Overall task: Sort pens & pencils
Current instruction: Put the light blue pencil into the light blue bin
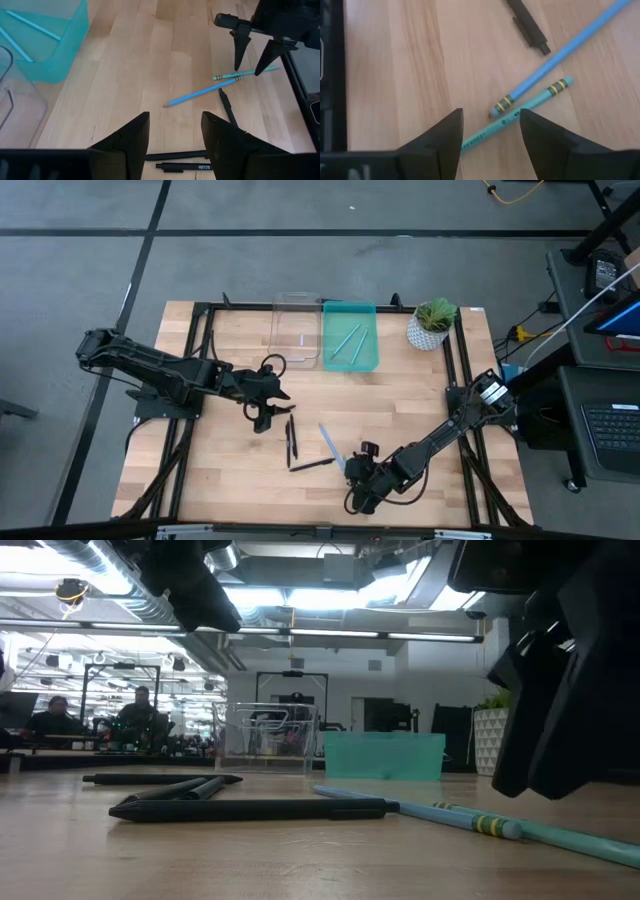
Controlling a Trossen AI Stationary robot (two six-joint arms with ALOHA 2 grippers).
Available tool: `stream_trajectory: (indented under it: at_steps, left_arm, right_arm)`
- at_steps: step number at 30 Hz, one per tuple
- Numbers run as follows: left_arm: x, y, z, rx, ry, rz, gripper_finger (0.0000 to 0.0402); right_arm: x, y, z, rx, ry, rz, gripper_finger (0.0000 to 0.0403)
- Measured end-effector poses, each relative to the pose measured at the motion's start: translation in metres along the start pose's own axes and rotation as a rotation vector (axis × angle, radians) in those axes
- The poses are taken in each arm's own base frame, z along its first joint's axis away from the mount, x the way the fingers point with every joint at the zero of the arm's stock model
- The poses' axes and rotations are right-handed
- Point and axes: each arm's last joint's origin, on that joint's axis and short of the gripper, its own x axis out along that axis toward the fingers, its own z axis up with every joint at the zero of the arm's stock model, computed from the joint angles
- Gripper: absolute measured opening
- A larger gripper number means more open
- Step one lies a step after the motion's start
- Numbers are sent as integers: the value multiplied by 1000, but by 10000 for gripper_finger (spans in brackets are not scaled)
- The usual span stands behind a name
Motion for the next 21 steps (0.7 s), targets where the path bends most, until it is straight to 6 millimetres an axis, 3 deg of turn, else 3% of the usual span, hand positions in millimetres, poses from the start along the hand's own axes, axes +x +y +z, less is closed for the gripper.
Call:
stream_trajectory:
  at_steps: [12,21]
  left_arm:
    - [0,0,0,0,0,1,173]
    - [0,0,0,0,0,1,173]
  right_arm:
    - [1,-4,-1,-4,22,-29,172]
    - [1,-6,1,-5,-33,-83,224]
